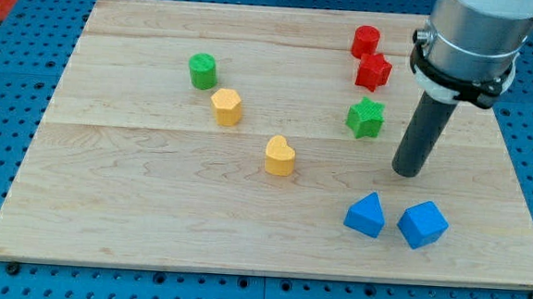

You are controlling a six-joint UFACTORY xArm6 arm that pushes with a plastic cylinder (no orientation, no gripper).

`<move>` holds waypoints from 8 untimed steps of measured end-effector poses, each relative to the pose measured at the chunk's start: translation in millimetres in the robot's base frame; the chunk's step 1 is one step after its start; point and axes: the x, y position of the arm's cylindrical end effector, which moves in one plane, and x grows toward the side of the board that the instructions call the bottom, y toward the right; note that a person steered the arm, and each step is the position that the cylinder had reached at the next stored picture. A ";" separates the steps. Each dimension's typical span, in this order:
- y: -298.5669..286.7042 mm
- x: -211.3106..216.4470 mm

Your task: Place the red blocks and the green star in a vertical line

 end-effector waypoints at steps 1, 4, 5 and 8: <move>0.0 1.7; -2.8 -0.6; -9.1 -3.6; -62.4 -40.6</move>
